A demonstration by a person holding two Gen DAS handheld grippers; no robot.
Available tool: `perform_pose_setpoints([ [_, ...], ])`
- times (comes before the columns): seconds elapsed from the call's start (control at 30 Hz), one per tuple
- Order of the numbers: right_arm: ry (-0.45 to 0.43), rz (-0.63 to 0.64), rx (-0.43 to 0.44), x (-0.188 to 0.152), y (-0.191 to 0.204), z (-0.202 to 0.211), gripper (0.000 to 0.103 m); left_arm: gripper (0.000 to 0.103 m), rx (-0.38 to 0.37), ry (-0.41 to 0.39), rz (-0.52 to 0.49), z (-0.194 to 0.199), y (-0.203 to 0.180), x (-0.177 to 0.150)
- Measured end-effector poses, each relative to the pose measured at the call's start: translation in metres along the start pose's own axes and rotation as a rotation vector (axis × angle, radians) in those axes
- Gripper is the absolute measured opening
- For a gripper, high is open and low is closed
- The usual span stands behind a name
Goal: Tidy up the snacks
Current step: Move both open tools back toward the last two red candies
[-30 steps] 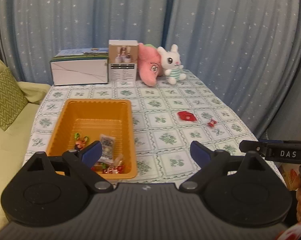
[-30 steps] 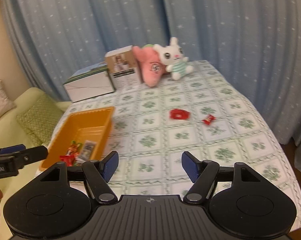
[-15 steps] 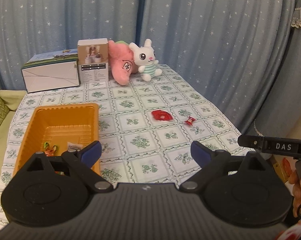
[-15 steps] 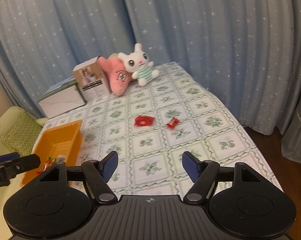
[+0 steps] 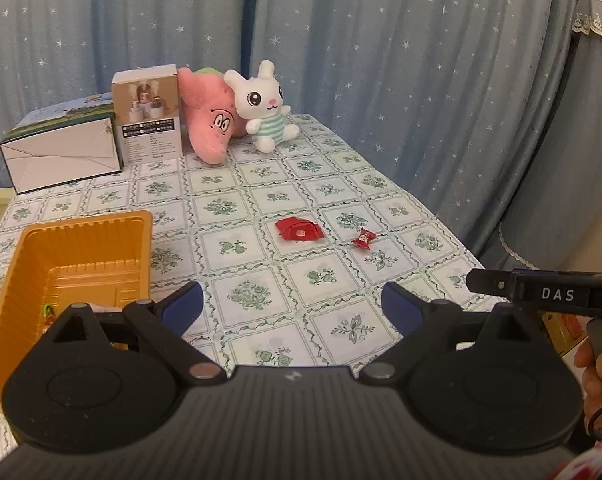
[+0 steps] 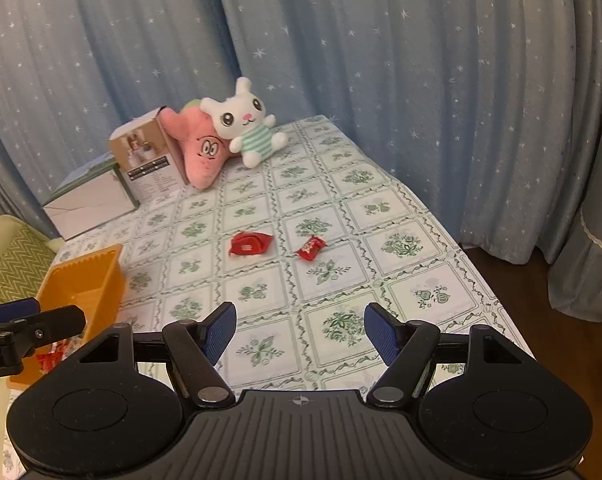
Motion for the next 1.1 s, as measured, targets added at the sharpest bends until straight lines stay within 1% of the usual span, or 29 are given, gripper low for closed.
perform_pose_setpoints([
  [0.2,0.005,-0.004,-0.006,0.007,-0.012,-0.03,0.071,0.095,0.003,0.014,-0.006,-0.034,0.001,0.008],
  [0.53,-0.015,-0.006,0.014,0.024,-0.025,-0.107,0.07,0.095,0.045,0.03,-0.021,-0.1,0.009,0.017],
  [0.57,-0.018,-0.005,0.018,0.025,-0.026,-0.114,0.068,0.095,0.048,0.03,-0.025,-0.106,0.009,0.017],
  [0.6,-0.021,-0.002,0.023,0.026,-0.026,-0.121,0.062,0.095,0.051,0.029,-0.027,-0.112,0.009,0.018],
  [0.67,-0.022,0.008,0.026,0.028,-0.025,-0.136,0.056,0.095,0.062,0.032,-0.032,-0.125,0.011,0.018],
  [0.7,-0.021,0.012,0.03,0.029,-0.026,-0.143,0.054,0.095,0.07,0.035,-0.035,-0.132,0.011,0.018],
  [0.8,-0.022,0.019,0.037,0.033,-0.026,-0.16,0.051,0.095,0.075,0.032,-0.033,-0.146,0.014,0.018],
  [0.93,-0.006,0.019,0.042,0.037,-0.026,-0.181,0.049,0.095,0.072,0.031,-0.027,-0.162,0.017,0.019],
  [1.03,0.02,-0.012,0.047,0.038,-0.028,-0.199,0.049,0.095,0.068,0.031,-0.015,-0.172,0.02,0.019],
  [1.1,0.031,-0.025,0.04,0.038,-0.03,-0.21,0.046,0.095,0.068,0.031,-0.014,-0.177,0.023,0.017],
])
Point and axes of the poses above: each gripper's, at about its wrist camera, not at the fingertips, and z roughly against the way its jaws point, y to its left, x to its top, the point moved 3 cm from there along -z, roughly the way its jaws point, and after that the axes turned 2 degrees about z, right-handed, at the moved point
